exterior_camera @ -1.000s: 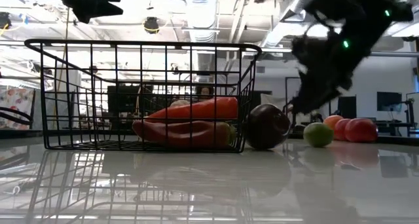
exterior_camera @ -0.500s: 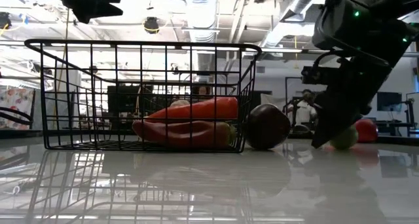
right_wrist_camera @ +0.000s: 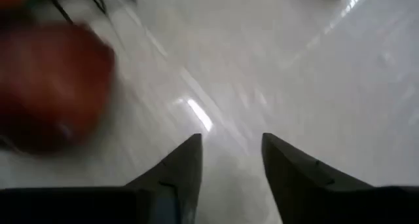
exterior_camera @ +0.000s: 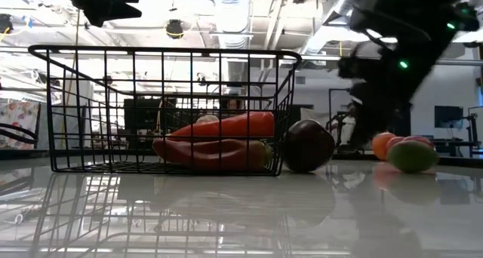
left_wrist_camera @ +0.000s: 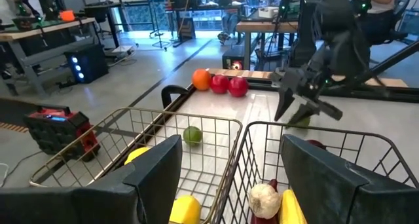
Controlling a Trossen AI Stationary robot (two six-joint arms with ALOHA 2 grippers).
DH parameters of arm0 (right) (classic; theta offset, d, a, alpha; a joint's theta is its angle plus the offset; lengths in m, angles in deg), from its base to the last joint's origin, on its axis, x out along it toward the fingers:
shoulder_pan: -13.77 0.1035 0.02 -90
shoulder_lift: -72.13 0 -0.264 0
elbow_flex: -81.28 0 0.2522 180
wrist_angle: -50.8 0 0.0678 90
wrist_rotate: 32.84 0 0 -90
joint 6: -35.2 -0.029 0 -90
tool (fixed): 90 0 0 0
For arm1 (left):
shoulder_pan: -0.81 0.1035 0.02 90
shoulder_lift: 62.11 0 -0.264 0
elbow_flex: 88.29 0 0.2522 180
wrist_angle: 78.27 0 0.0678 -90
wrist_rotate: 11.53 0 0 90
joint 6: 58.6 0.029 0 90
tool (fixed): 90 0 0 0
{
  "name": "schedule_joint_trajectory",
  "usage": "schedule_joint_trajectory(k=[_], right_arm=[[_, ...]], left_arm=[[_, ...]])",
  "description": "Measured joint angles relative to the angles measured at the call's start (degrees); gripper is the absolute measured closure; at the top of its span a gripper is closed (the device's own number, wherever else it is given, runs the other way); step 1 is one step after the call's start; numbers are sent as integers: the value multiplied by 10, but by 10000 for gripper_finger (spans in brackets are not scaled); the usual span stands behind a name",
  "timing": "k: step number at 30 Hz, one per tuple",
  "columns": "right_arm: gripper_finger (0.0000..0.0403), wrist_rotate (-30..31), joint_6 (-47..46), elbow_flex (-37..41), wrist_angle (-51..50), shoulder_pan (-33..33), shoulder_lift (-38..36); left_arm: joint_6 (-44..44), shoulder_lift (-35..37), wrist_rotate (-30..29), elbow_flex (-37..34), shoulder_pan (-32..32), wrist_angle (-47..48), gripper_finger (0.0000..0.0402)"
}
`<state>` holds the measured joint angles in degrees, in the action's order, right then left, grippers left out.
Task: Sort produce into baskets
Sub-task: Put the bottom lime into the gold wire basket
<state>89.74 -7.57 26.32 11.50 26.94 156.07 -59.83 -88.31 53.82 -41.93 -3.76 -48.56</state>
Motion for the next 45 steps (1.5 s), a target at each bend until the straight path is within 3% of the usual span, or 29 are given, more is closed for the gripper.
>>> schedule_joint_trajectory(k=[4,8,13,20,28,37,45], right_arm=[[251,-8,30,-44,-19,-24,-21],[250,-63,31,-63,-64,-25,-41],[189,-98,-18,-63,-161,7,-58],[95,-129,-180,-63,-221,65,-56],[70,-85,-237,-63,-289,134,-1],[85,-72,-256,-60,-270,137,47],[85,-72,-294,37,-149,139,12]], left_arm=[[0,0,0,0,0,1,152],[-1,0,0,0,0,11,152],[0,0,0,0,0,14,152],[-3,0,0,0,0,5,152],[-6,0,3,0,0,8,152],[-9,0,4,0,0,9,152],[-8,0,4,0,0,11,152]])
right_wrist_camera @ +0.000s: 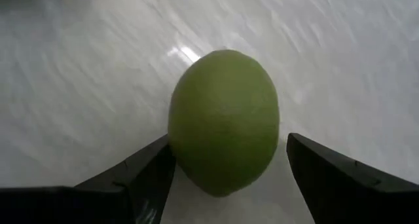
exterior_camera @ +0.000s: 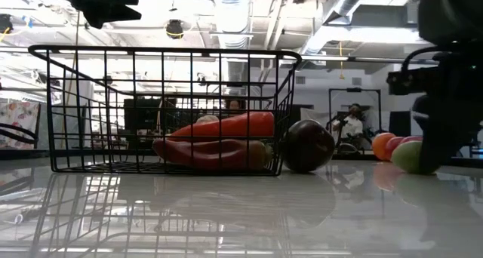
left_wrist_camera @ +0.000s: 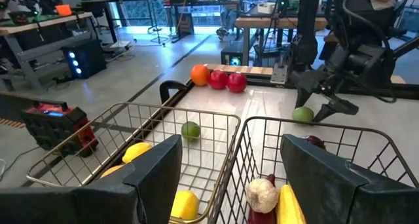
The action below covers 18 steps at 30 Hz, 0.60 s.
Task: Sort produce into baskets
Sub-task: Put the bottom lime into the gold wire basket
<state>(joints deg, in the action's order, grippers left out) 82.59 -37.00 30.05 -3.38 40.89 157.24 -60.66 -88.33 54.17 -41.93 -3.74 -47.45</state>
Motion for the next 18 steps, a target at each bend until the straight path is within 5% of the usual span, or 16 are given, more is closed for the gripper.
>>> schedule_joint_trajectory(k=[8,18], right_arm=[[95,39,53,11,36,-14,-2],[176,32,136,-16,52,-51,0]], left_arm=[[1,0,0,0,0,-2,152],[3,0,-3,0,0,-2,152]])
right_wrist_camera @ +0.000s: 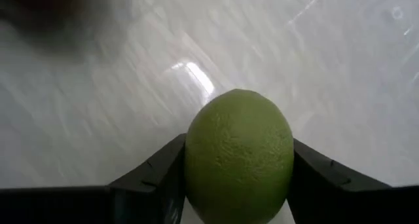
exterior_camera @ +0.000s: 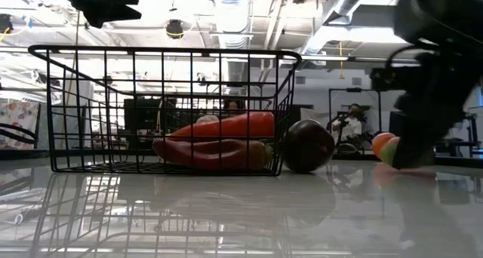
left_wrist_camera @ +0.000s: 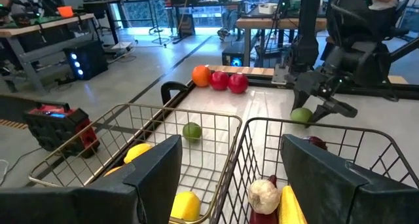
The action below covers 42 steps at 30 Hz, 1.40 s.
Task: Sort produce into baskets
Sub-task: Put the bottom lime into the gold wire basket, then put the lime into the gold wire basket
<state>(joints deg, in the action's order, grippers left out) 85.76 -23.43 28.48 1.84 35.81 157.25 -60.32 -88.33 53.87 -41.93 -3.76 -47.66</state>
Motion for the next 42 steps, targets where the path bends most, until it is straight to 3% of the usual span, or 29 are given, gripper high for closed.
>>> schedule_joint_trajectory(k=[8,13,18,22,29,35,42], right_arm=[[158,-11,199,-136,-58,-97,0],[158,-15,330,-228,-42,-156,0],[162,-28,451,-278,85,-208,0],[158,-110,530,-279,230,-254,6],[153,-196,552,-279,388,-329,93],[128,-291,533,-322,305,-379,135],[107,-268,551,-347,214,-384,104]], left_arm=[[5,0,0,0,0,2,152],[8,0,0,0,0,2,152],[10,0,0,0,0,-1,152],[10,0,1,0,0,-2,152],[9,0,4,0,0,-3,152],[-1,0,27,0,0,-2,152],[6,0,28,0,0,-9,152]])
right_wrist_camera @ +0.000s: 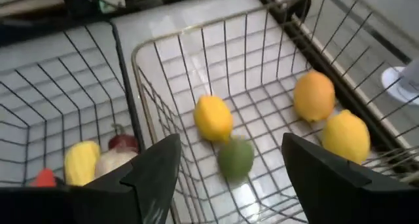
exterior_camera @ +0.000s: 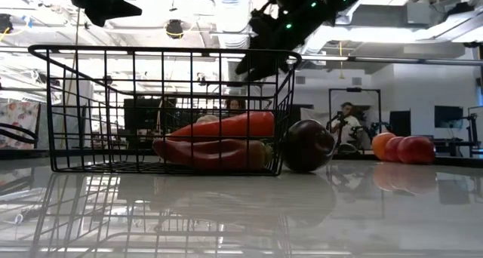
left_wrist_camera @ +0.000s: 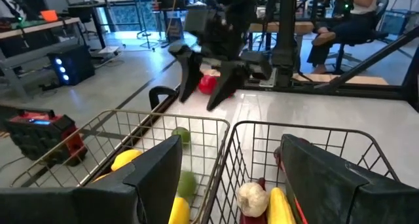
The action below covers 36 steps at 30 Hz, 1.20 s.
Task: Sort produce into baskets
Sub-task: Put the lime into the gold wire basket
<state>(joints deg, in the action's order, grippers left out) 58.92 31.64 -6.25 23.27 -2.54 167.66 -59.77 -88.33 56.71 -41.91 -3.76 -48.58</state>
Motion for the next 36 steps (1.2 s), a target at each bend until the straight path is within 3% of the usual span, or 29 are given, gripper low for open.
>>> schedule_joint_trajectory(k=[8,12,16,21,29,36], right_arm=[[106,82,11,13,-135,-61,-15],[106,37,12,64,-103,-112,-18],[106,-21,27,131,-6,-150,-16],[106,-64,84,201,84,-168,-15],[111,-140,156,218,149,-175,-1],[112,-183,163,217,222,-186,72]], left_arm=[[-8,0,6,0,0,1,152],[-11,0,6,0,0,11,152],[-10,0,1,0,0,13,152],[-2,0,-3,0,0,9,152],[10,0,-56,0,0,8,152],[15,0,-73,0,0,6,152]])
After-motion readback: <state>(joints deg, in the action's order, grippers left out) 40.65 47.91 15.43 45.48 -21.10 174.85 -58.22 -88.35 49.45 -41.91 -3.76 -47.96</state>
